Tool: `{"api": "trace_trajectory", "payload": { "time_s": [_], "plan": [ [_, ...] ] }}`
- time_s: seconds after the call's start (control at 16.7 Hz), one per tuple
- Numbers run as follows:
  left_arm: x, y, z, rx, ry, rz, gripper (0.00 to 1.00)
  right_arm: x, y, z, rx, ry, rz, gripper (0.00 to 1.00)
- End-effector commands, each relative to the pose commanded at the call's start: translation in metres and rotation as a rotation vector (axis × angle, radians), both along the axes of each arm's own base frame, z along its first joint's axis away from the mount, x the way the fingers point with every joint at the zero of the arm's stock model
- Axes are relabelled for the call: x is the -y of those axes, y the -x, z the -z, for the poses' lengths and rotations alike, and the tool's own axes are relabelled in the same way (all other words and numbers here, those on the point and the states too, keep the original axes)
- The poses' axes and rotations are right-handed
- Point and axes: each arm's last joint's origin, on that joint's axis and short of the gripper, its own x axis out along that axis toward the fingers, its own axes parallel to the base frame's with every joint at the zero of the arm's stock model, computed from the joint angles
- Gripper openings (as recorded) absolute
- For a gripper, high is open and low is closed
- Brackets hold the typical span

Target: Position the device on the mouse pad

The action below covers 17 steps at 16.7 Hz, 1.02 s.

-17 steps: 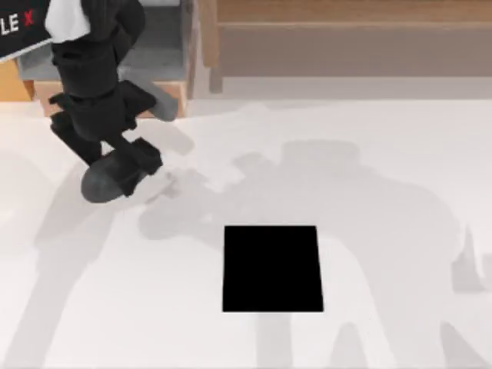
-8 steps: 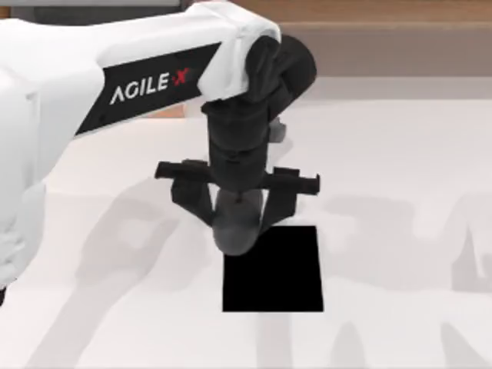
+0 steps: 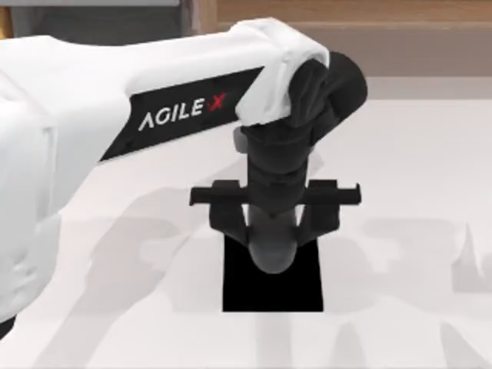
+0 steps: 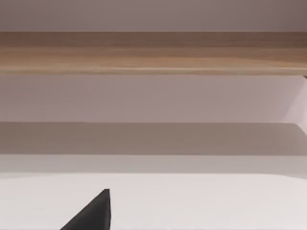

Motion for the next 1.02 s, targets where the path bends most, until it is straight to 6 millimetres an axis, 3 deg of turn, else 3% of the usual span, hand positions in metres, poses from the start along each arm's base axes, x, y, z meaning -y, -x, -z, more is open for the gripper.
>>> {"api": "trace_trajectory", "payload": {
  "time_s": [0.36,1.02],
  "plan": [
    [-0.001,-0.001,0.005,-0.004,-0.004,-0.002,0.00,0.000,0.000,0.000,0.000,0.000,0.000,1.00],
    [0.000,-0.001,0.032,0.002,0.005,0.000,0.00,0.000,0.000,0.000,0.000,0.000,0.000,1.00]
  ]
}}
